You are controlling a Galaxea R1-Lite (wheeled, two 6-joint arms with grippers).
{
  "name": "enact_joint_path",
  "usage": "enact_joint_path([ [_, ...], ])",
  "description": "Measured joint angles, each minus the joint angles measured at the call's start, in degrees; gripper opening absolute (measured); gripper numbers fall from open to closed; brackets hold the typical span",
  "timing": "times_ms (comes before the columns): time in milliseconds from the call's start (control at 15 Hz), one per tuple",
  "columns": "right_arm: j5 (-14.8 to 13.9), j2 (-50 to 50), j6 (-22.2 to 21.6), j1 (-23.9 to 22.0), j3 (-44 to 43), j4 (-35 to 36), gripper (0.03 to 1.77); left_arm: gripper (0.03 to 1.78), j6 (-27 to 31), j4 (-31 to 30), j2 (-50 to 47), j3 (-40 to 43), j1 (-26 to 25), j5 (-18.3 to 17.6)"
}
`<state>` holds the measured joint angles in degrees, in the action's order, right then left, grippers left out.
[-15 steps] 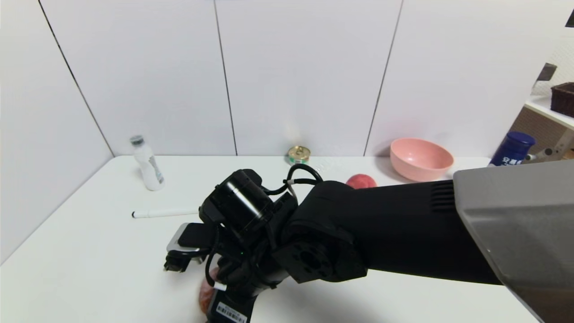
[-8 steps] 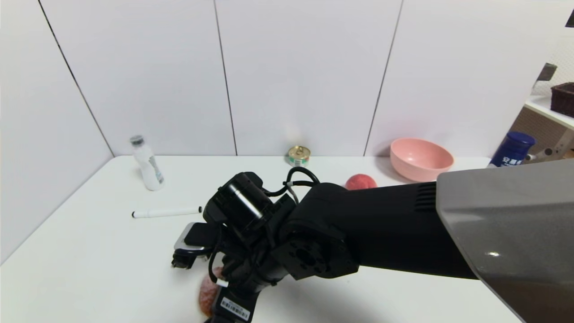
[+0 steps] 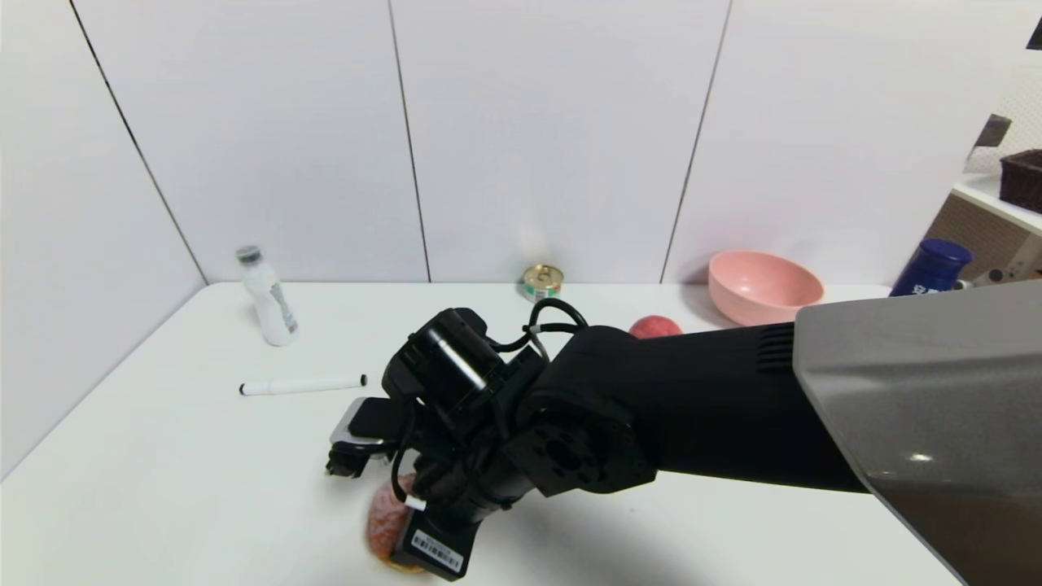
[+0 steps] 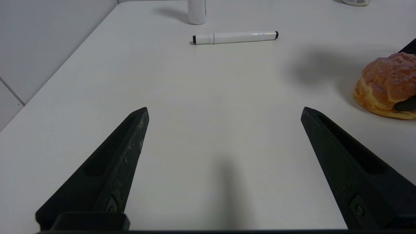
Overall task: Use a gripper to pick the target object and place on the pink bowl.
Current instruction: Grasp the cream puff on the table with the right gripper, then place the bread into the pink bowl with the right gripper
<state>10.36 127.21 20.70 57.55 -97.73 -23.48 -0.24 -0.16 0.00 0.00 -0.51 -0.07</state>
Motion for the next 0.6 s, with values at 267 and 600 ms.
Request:
enact_joint_path([
  [267,0.0,-0.5,-0.1,-0.1,0.7,-0.1,0.82,1.69,0.0,0.0,0.0,0.0,0.0,0.0],
  [600,0.1,-4.1,-0.8,-1.7,-0.5,-0.3,0.82,1.69,0.0,0.0,0.0,0.0,0.0,0.0],
])
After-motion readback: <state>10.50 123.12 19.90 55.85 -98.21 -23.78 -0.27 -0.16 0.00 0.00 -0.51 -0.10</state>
